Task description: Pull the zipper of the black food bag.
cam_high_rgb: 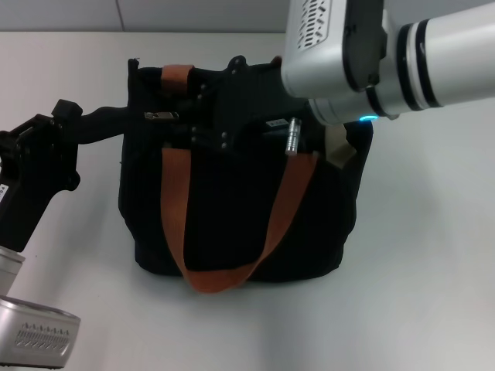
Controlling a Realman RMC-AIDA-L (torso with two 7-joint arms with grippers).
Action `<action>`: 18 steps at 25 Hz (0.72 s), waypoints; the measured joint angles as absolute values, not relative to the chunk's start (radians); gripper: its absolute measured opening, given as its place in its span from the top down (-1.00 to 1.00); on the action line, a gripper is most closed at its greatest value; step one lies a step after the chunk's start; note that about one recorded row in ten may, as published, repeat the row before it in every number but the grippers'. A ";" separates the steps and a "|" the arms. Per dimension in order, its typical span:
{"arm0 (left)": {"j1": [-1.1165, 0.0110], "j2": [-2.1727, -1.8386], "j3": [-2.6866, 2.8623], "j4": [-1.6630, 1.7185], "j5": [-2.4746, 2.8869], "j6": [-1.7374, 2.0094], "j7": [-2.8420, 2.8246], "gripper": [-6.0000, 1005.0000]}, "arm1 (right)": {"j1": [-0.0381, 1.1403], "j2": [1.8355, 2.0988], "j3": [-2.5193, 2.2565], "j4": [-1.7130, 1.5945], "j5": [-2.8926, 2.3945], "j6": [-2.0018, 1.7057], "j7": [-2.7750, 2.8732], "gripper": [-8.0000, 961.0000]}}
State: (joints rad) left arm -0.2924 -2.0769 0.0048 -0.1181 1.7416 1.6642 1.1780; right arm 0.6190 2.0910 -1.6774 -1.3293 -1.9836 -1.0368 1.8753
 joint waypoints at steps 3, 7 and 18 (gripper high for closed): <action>-0.293 -2.077 0.005 -0.118 1.742 1.664 1.178 0.92 | 0.621 2.091 -1.700 -1.326 -1.984 -1.006 1.872 0.50; -0.293 -2.077 0.005 -0.118 1.741 1.664 1.178 0.92 | 0.624 2.091 -1.719 -1.326 -1.985 -0.979 1.861 0.51; -0.295 -2.077 0.005 -0.118 1.741 1.664 1.178 0.92 | 0.634 2.090 -1.750 -1.314 -2.052 -0.955 1.863 0.51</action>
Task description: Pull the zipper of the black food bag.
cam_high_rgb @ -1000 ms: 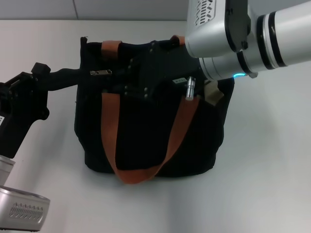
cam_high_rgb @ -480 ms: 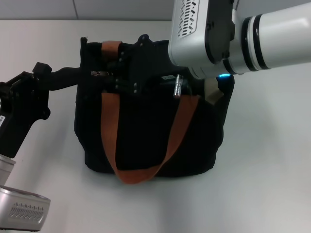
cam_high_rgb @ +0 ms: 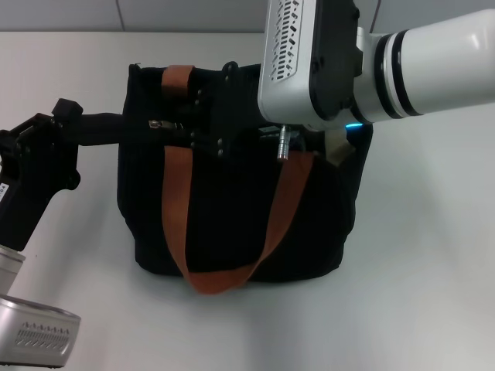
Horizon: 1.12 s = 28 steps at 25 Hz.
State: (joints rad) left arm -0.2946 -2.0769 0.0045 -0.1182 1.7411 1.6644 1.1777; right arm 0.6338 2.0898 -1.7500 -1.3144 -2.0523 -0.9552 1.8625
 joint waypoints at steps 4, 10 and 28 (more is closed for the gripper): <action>-0.295 -2.077 0.005 -0.118 1.741 1.664 1.171 0.92 | 0.634 2.089 -1.750 -1.316 -2.053 -0.960 1.862 0.51; -0.296 -2.077 0.005 -0.118 1.741 1.665 1.169 0.92 | 0.642 2.089 -1.762 -1.321 -2.074 -0.970 1.870 0.51; -0.285 -2.079 0.057 -0.132 1.741 1.640 1.169 0.91 | 0.625 2.090 -1.773 -1.374 -2.139 -0.984 1.947 0.49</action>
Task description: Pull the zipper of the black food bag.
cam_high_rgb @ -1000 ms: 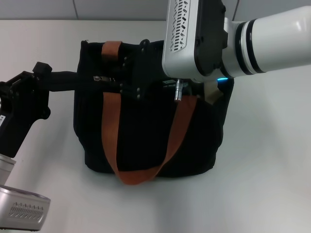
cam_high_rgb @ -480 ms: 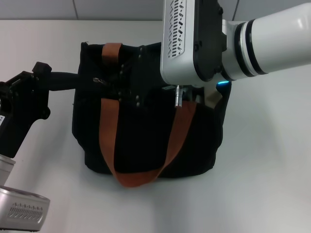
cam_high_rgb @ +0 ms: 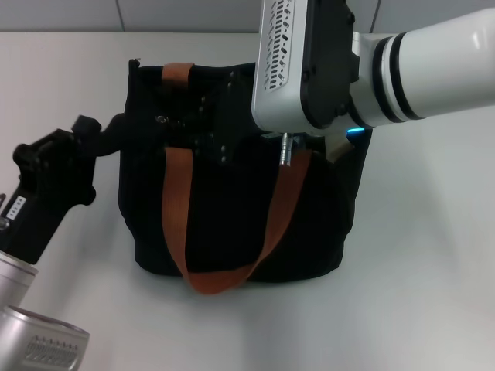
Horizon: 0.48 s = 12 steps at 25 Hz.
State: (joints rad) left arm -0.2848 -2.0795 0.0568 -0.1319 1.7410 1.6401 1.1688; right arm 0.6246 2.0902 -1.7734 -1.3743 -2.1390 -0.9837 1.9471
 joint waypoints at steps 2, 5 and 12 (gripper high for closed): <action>-0.284 -2.080 0.068 -0.134 1.741 1.632 1.169 0.91 | 0.625 2.090 -1.782 -1.365 -2.136 -0.965 1.950 0.48; -0.285 -2.080 0.076 -0.142 1.741 1.621 1.170 0.91 | 0.625 2.091 -1.791 -1.360 -2.123 -0.945 1.952 0.48; -0.285 -2.080 0.081 -0.144 1.741 1.605 1.172 0.91 | 0.617 2.086 -1.761 -1.359 -2.019 -0.938 1.943 0.47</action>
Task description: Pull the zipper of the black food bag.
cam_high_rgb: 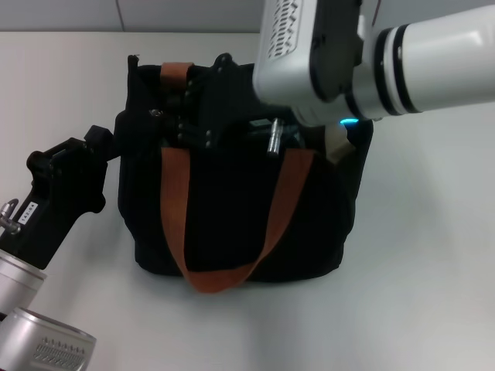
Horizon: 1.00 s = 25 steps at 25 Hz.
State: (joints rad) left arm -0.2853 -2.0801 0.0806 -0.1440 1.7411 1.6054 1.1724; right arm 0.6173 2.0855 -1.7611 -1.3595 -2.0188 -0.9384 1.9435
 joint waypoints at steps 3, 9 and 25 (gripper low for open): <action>-0.286 -2.080 0.081 -0.144 1.741 1.605 1.173 0.91 | 0.612 2.085 -1.750 -1.359 -2.016 -0.940 1.943 0.47; -0.289 -2.080 0.081 -0.144 1.741 1.604 1.172 0.91 | 0.608 2.084 -1.719 -1.374 -2.015 -0.990 1.958 0.46; -0.291 -2.080 0.081 -0.155 1.741 1.604 1.174 0.91 | 0.555 2.086 -1.610 -1.456 -2.032 -1.158 1.954 0.07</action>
State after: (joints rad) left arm -0.2915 -2.0801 0.0813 -0.1549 1.7410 1.6044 1.1738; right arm 0.5550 2.0860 -1.6100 -1.4560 -2.0325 -1.1581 1.9540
